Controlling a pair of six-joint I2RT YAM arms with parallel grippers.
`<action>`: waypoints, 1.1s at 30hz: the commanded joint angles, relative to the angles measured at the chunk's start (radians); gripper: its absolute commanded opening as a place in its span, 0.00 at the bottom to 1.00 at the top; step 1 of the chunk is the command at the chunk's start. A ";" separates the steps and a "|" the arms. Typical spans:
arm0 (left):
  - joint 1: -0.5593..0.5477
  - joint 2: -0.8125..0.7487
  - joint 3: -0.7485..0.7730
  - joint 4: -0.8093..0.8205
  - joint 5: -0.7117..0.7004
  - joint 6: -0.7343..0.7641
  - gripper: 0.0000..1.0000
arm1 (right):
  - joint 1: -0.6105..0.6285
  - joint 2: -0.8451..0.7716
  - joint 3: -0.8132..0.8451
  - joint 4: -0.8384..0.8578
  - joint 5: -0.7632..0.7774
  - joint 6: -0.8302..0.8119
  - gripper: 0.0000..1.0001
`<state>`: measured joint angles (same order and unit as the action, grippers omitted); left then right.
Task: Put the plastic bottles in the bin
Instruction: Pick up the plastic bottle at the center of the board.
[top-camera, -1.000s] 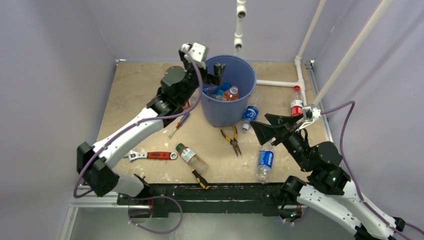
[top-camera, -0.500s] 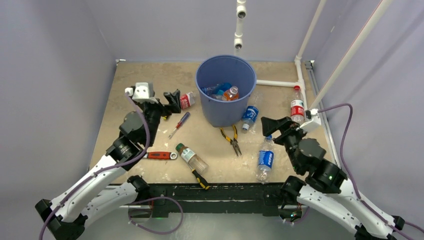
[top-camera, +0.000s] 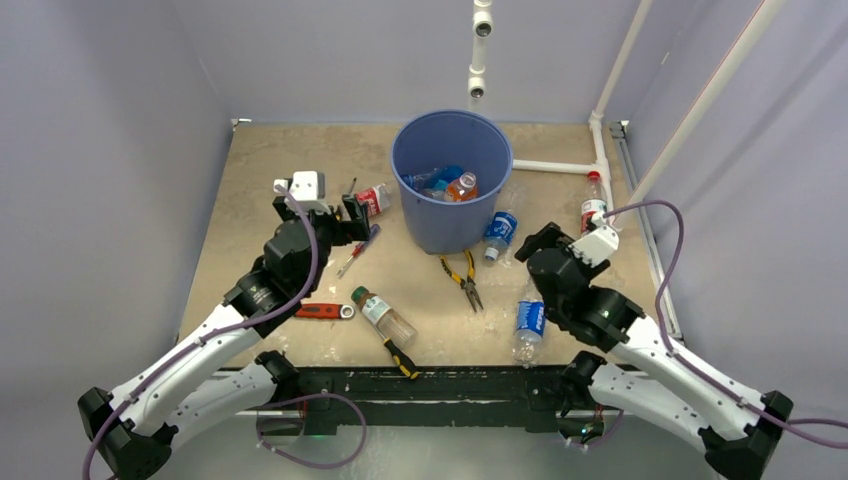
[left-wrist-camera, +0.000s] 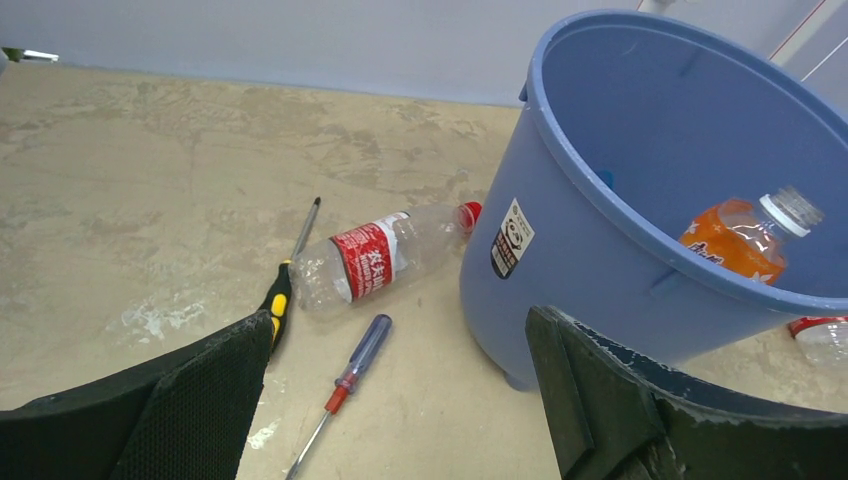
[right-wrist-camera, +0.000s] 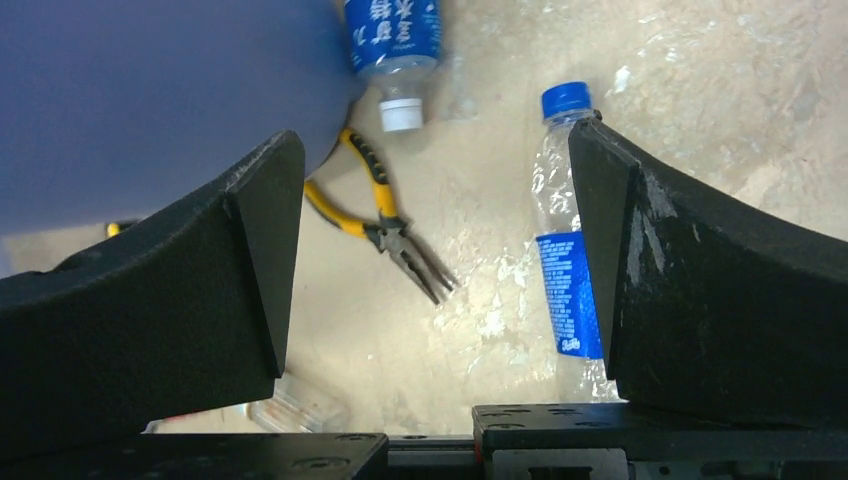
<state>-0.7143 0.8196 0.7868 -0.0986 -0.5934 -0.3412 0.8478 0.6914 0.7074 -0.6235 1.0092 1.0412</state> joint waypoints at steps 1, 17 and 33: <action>-0.001 -0.022 -0.003 0.005 0.031 -0.029 0.97 | -0.173 0.044 -0.010 0.183 -0.101 -0.120 0.93; -0.004 -0.003 0.000 0.000 0.086 -0.045 0.96 | -0.535 0.251 -0.121 0.475 -0.326 -0.198 0.94; -0.004 0.050 0.015 -0.016 0.167 -0.057 0.96 | -0.705 0.597 0.070 0.418 -0.171 -0.296 0.99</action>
<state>-0.7147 0.8700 0.7868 -0.1181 -0.4629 -0.3832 0.1833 1.2339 0.7052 -0.2138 0.7811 0.8021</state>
